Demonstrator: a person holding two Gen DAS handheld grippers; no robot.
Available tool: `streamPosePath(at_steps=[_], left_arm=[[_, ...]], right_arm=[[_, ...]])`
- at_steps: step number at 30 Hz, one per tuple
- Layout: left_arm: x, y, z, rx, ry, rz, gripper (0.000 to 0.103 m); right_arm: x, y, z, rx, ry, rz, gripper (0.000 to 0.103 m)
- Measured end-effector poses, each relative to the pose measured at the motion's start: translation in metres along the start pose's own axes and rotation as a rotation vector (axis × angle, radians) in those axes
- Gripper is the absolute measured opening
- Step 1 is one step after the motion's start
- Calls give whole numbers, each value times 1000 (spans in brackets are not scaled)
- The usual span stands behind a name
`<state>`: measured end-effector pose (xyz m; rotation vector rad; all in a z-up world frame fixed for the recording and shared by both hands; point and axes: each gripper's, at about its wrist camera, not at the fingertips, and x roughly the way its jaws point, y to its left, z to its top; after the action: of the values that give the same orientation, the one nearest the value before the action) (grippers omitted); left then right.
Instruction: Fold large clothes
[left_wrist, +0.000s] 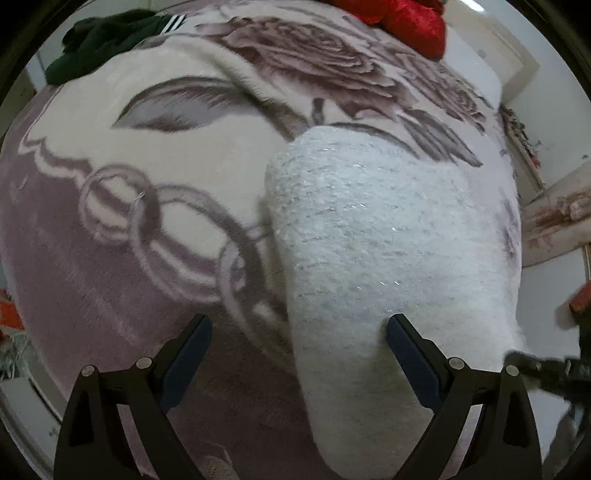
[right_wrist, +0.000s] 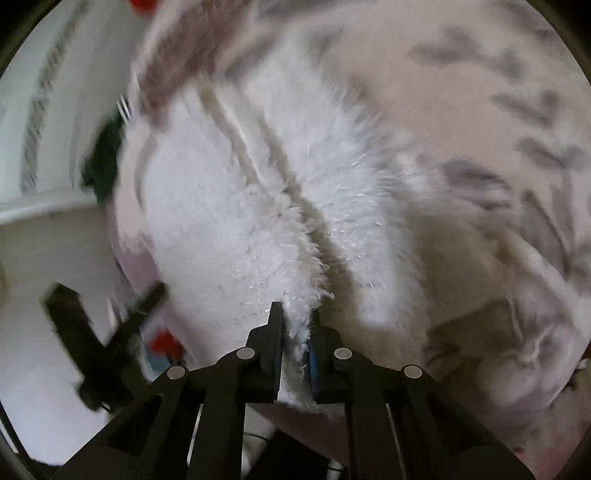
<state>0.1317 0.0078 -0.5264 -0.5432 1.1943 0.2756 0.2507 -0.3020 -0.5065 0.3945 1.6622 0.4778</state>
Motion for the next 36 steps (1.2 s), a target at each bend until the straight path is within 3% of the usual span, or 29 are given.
streamPosePath(at_steps=[1, 4, 5, 8, 10, 11, 12, 15, 17, 19, 20, 22, 25, 27, 28, 29, 31, 33, 36], left_arm=[[3, -3, -1, 8, -1, -9, 98], [12, -10, -1, 30, 2, -10, 98], [12, -9, 2, 35, -12, -8, 98], [13, -4, 8, 35, -17, -8, 98], [15, -1, 10, 32, -9, -20, 98], [15, -1, 10, 35, -9, -23, 98], [14, -2, 10, 40, -12, -20, 98], [12, -5, 10, 48, -17, -15, 98], [12, -6, 11, 45, -18, -23, 98], [12, -8, 12, 48, -20, -19, 98], [12, -9, 13, 52, -22, -16, 98], [13, -10, 13, 52, -17, -21, 98], [9, -11, 15, 25, -19, -98, 98], [6, -19, 15, 38, -24, -115, 98], [6, -24, 16, 54, -23, -112, 98], [7, -29, 16, 71, -21, -101, 98], [13, -35, 17, 100, -16, -82, 98], [24, -35, 18, 106, 10, -97, 99], [33, -39, 22, 99, 38, -125, 99]], right_arm=[[1, -7, -8, 30, 3, -18, 10], [39, -21, -13, 43, 174, -97, 12], [40, -16, -5, 17, 192, -105, 12], [13, 14, 29, -84, 90, -85, 17], [-2, 30, 49, -124, 12, -47, 40], [-2, 38, 64, -148, -14, -27, 59], [4, 44, 79, -168, -25, -24, 63], [50, 52, 122, -176, 42, -23, 63], [94, 52, 141, -182, 146, -31, 63], [104, 60, 138, -168, 167, 18, 40], [98, 68, 133, -189, 169, 28, 17], [64, 80, 121, -186, 76, 64, 14], [0, 83, 109, -116, -77, 69, 12], [-13, 82, 106, -127, -144, -38, 12], [-6, 77, 110, -143, -145, -145, 12], [4, 72, 114, -134, -133, -188, 12], [41, 58, 125, -121, -63, -283, 12], [95, 57, 130, -197, 25, -429, 13], [139, 69, 123, -342, 21, -611, 15]])
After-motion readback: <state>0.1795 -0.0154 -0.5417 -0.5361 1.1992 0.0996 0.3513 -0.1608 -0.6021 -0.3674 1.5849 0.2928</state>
